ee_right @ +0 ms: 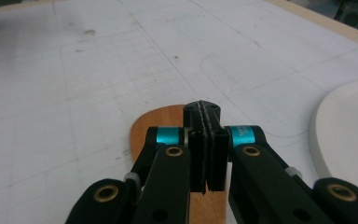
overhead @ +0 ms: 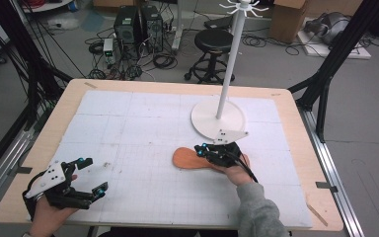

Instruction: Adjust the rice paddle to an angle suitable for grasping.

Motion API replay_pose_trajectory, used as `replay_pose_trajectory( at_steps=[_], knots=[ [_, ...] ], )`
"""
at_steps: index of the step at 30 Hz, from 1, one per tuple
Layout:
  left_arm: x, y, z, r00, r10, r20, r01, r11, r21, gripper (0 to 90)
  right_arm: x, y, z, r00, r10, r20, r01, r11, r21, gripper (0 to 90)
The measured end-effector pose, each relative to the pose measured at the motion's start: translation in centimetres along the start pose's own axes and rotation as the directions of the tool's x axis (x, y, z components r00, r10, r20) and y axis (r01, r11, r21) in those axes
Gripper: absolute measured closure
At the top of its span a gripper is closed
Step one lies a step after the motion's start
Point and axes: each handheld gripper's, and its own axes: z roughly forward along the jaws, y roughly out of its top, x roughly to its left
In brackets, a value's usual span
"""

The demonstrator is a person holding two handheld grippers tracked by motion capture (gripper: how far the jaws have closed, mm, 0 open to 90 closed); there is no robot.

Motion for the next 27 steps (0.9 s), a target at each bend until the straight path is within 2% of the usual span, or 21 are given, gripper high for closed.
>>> replay_pose_trajectory(
  at_steps=[3, 6, 14, 16, 19, 27],
  knots=[
    [0.0, -0.1, 0.0, 1.0000, -0.004, -0.004, 0.004, 1.0000, 0.008, 1.8, -0.7, 0.5, 1.1, 0.9995, 0.019, 0.024, -0.020, 0.9981, 0.058, 89.6],
    [0.1, -0.1, 0.1, 1.0000, -0.005, -0.003, 0.005, 0.9999, 0.013, 1.8, -1.2, 1.3, 2.6, 0.9992, 0.029, 0.027, -0.032, 0.9934, 0.110, 89.7],
    [0.0, -0.2, 0.2, 1.0000, -0.003, 0.001, 0.003, 0.9998, 0.022, 1.7, -2.0, 1.9, 4.5, 0.9993, 0.024, 0.030, -0.028, 0.9890, 0.145, 89.6],
    [0.0, -0.2, 0.2, 1.0000, -0.003, 0.002, 0.003, 0.9997, 0.025, 1.8, -2.2, 1.9, 4.8, 0.9990, 0.036, 0.028, -0.039, 0.9879, 0.150, 89.7],
    [0.0, -0.2, 0.2, 0.9999, -0.009, 0.013, 0.008, 0.9996, 0.028, 1.8, -2.7, 1.5, 5.1, 0.9952, 0.098, 0.010, -0.098, 0.9834, 0.153, 89.7],
    [-0.1, -0.3, 0.5, 0.9996, -0.005, 0.026, 0.004, 0.9991, 0.041, 1.7, -3.1, 1.2, 5.7, 0.9948, 0.099, 0.024, -0.101, 0.9786, 0.179, 89.7]
  ],
)
